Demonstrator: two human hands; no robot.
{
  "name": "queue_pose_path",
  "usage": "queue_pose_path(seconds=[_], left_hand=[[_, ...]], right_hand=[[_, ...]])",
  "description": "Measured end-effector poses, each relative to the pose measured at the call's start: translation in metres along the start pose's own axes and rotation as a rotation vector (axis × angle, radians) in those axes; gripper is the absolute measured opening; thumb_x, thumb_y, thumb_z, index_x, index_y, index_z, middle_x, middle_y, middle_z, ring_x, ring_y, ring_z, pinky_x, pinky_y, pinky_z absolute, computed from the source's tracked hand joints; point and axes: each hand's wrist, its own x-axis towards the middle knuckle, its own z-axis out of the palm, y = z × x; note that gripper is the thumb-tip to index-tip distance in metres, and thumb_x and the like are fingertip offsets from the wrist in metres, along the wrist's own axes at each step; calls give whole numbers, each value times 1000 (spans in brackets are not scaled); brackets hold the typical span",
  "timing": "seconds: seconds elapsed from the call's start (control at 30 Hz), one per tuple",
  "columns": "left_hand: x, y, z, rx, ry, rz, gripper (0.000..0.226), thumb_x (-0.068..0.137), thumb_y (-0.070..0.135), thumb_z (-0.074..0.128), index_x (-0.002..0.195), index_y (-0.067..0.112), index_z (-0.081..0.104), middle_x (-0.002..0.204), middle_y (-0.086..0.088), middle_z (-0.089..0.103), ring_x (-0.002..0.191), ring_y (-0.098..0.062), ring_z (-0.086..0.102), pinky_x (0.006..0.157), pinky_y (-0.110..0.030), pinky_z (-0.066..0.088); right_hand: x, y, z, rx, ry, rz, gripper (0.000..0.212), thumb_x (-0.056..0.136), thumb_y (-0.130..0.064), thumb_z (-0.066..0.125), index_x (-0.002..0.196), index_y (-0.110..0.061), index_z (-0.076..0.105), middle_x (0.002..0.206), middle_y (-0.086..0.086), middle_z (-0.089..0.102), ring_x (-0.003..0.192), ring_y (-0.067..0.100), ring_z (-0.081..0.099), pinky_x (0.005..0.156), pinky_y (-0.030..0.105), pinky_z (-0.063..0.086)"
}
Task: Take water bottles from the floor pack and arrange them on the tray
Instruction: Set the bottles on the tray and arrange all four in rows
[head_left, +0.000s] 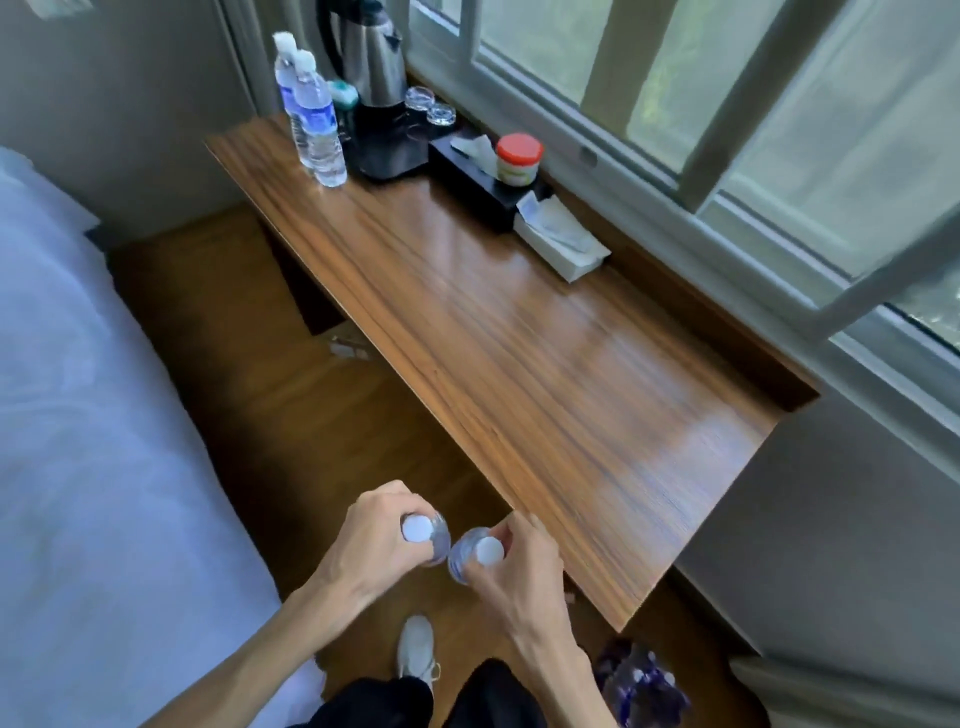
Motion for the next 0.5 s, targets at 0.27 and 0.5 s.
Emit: queue_pose_path(seconds=[0.27, 0.5], left_hand=[[68, -43, -105, 38, 180, -78, 30, 63, 25, 86, 91, 20, 76, 88, 12, 66, 74, -10, 66, 61, -12, 54], [142, -77, -202, 39, 292, -141, 27, 59, 22, 85, 85, 24, 75, 85, 12, 67, 74, -7, 66, 58, -20, 56]], right_hand=[[88, -120, 28, -68, -90, -183, 29, 69, -42, 79, 79, -24, 59, 86, -8, 59, 74, 10, 56, 52, 15, 40], [178, -222, 56, -65, -151, -306, 31, 69, -39, 82, 82, -21, 59, 88, -7, 58, 75, 10, 56, 50, 14, 39]])
